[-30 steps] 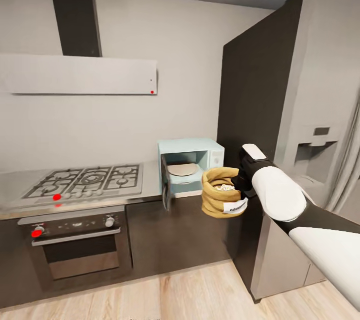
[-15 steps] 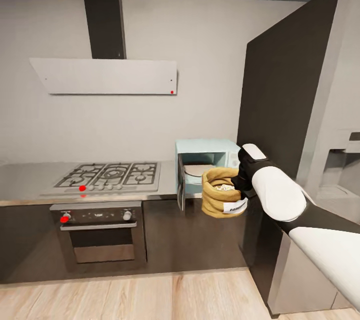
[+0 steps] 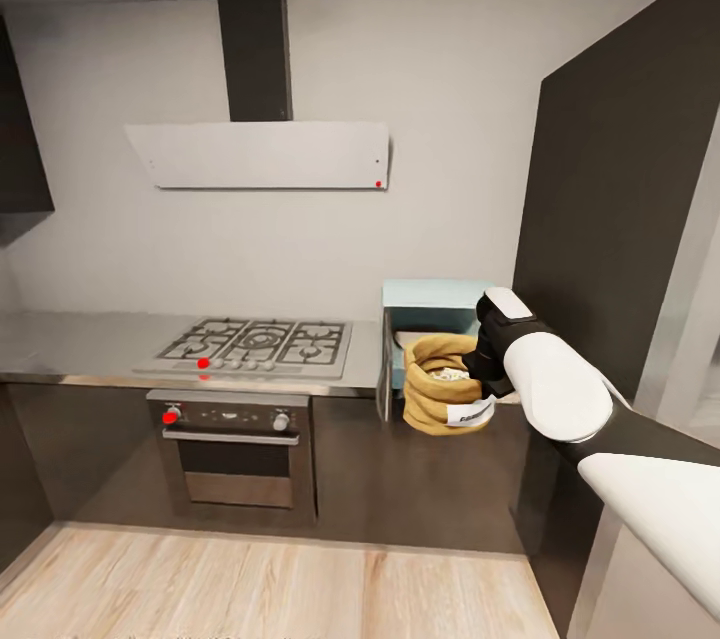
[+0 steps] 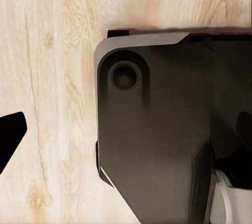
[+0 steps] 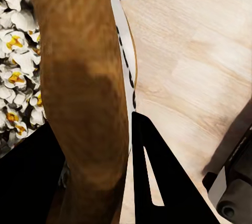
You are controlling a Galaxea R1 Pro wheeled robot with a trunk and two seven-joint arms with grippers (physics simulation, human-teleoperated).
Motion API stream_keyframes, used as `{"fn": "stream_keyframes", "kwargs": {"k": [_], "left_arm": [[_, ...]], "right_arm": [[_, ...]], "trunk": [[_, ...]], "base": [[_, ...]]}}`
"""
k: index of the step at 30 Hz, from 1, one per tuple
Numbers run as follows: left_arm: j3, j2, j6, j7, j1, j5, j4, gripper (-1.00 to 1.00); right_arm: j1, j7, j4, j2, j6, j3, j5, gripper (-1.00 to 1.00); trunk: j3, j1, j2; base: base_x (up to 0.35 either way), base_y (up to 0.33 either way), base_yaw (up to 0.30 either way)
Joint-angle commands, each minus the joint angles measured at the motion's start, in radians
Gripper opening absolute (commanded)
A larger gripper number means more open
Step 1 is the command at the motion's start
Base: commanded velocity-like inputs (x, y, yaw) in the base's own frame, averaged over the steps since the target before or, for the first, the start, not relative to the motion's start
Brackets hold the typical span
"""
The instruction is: In the kitchen, take the popcorn bag from the countertop, put it into the microwave, and heat it until the popcorn is cooked so the cooked popcorn ends up inside the bag.
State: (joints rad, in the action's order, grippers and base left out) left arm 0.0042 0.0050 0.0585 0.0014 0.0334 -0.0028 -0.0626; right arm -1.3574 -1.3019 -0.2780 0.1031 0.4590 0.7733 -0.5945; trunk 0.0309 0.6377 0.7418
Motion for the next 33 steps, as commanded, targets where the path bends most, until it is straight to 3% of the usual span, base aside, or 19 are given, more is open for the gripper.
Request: {"fn": "stream_keyframes", "kwargs": {"k": [1, 19, 33], "left_arm": [[0.0, 0.0, 0.006, 0.0, 0.0, 0.0, -0.002, 1.0], [0.0, 0.001, 0.006, 0.002, 0.0, 0.0, -0.002, 1.0], [0.0, 0.001, 0.006, 0.002, 0.0, 0.0, -0.002, 1.0]], "right_arm": [[0.0, -0.007, -0.003, 0.0, 0.01, -0.003, -0.007, -1.0], [0.0, 0.01, -0.003, 0.0, 0.012, -0.003, -0.007, -1.0], [0.0, 0.043, -0.001, 0.0, 0.036, -0.005, -0.004, -1.0]], "trunk": [[0.002, 0.0, 0.001], [0.002, 0.0, 0.001], [0.002, 0.0, 0.001]], "base": [[0.0, -0.161, 0.088], [0.0, -0.191, 0.007], [0.001, -0.002, 0.0]]}}
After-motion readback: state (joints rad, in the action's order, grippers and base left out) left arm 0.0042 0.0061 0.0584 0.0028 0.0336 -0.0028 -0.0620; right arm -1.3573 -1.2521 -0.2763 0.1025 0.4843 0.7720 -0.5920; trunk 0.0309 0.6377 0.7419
